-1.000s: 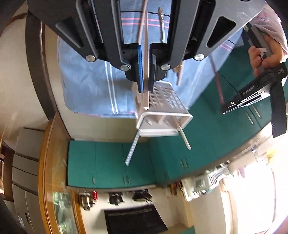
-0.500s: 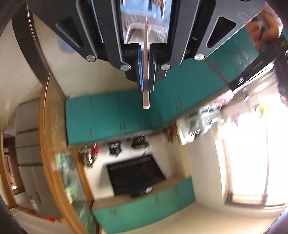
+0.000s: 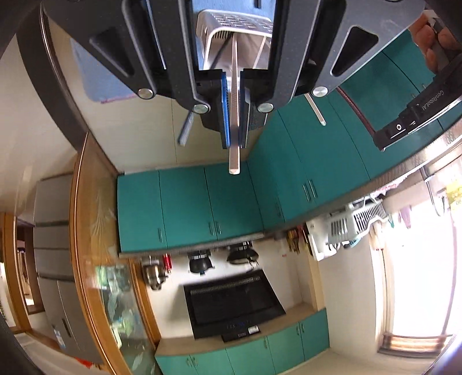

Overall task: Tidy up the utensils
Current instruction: 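Carry both chopsticks over the white holder and open both tools to drop them in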

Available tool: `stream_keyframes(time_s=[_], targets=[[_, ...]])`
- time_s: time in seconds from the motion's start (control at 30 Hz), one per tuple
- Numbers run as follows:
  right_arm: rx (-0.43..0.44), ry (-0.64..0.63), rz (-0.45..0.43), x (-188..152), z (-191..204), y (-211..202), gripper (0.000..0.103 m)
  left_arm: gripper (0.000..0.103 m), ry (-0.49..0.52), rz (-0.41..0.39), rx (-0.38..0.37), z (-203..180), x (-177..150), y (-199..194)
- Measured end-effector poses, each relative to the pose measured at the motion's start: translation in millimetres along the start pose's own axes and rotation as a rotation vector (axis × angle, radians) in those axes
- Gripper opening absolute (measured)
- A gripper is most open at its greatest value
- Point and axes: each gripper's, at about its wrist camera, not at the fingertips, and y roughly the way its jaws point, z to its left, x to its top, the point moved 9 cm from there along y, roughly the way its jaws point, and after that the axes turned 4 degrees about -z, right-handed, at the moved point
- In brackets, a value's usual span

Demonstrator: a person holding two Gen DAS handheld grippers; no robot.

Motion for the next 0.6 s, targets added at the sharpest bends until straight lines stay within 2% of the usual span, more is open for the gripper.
stream_keyframes(time_s=[0.13, 0.2, 0.23, 0.33, 0.47, 0.5, 0.53, 0.6], targets=[[-0.024, 0.009, 0.044, -18.9, -9.0, 2.7, 0.008, 0.007, -0.020, 0.027, 0.011, 9.1, -14.9, 8.3], [-0.029, 0.014, 0.047, -22.4, -12.4, -4.2, 0.022, 0.007, -0.028, 0.016, 0.024, 12.9, -16.7, 6.0], [-0.025, 0.021, 0.043, -23.2, -14.9, -10.3, 0.024, 0.012, -0.032, 0.010, 0.028, 14.6, -17.2, 2.9], [-0.021, 0.026, 0.027, -24.0, -22.8, -33.6, 0.031, 0.036, -0.059, -0.016, 0.044, 25.5, -21.7, -14.6], [-0.030, 0.044, 0.007, -36.3, -46.8, -79.5, 0.033, 0.050, -0.086, -0.048, 0.093, 50.6, -39.1, -48.7], [-0.048, 0.048, 0.014, -43.0, -54.0, -85.0, 0.033, 0.053, -0.103, -0.032, 0.118, 61.3, -50.6, -53.2], [-0.104, 0.063, 0.040, -60.0, -70.2, -89.5, 0.034, 0.055, -0.124, 0.007, 0.140, 72.0, -66.6, -53.9], [-0.167, 0.084, 0.114, -92.0, -89.1, -82.3, 0.034, 0.055, -0.148, 0.140, 0.184, 87.8, -109.2, -42.1]])
